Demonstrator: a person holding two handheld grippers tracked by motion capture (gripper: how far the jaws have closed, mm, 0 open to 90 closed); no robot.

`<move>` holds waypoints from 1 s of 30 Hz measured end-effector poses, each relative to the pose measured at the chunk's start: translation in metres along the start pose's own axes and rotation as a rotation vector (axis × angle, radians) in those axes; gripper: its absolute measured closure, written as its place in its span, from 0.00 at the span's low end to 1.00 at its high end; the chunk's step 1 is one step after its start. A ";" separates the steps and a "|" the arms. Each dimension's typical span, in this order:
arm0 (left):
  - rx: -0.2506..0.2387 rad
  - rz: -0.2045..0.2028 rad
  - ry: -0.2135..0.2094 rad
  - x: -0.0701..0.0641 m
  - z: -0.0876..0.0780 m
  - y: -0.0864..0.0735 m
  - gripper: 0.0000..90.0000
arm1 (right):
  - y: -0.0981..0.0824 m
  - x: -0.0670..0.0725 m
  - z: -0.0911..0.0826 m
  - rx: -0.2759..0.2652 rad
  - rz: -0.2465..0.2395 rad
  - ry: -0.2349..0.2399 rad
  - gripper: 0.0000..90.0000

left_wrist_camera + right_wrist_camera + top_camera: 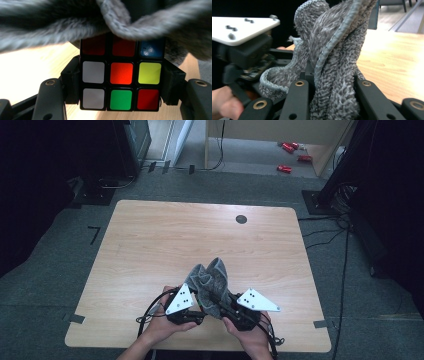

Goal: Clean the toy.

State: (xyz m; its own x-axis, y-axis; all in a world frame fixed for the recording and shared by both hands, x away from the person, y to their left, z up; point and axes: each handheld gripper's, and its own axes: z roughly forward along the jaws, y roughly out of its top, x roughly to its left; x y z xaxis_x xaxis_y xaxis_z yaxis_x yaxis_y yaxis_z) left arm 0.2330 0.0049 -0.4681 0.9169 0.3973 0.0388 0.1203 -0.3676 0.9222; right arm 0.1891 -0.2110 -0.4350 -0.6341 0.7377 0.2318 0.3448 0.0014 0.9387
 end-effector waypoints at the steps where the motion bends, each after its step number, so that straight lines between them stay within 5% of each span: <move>1: -0.001 -0.002 0.003 0.001 -0.001 0.000 0.38 | -0.002 -0.004 0.000 0.006 0.011 -0.016 0.82; 4: -0.011 -0.013 0.008 0.004 -0.003 0.000 0.38 | -0.006 -0.014 0.000 0.025 0.021 -0.080 0.82; 7: -0.015 -0.017 0.001 0.003 -0.002 0.000 0.38 | -0.004 -0.015 -0.002 0.023 0.030 -0.076 0.82; 11: -0.012 -0.003 -0.005 0.000 -0.001 0.000 0.38 | 0.000 -0.003 -0.001 -0.003 0.012 -0.013 0.82; 18: -0.028 -0.018 0.015 0.005 -0.006 0.001 0.38 | -0.006 -0.018 -0.002 0.013 0.046 -0.077 0.82; 21: -0.026 -0.022 0.011 0.005 -0.005 0.001 0.38 | -0.005 -0.017 -0.003 0.008 0.068 -0.059 0.82; 27: -0.024 -0.008 0.004 0.004 -0.006 0.001 0.38 | 0.002 0.001 -0.002 -0.021 0.016 0.052 0.81; 30: -0.031 -0.020 0.019 0.008 -0.010 0.002 0.38 | -0.002 -0.010 -0.002 -0.009 0.035 0.001 0.81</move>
State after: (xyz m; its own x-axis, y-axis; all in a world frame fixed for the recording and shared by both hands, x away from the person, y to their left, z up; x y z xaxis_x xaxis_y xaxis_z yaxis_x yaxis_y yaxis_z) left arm 0.2372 0.0155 -0.4622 0.9068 0.4208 0.0269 0.1268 -0.3329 0.9344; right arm 0.1936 -0.2201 -0.4387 -0.6226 0.7362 0.2652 0.3609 -0.0305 0.9321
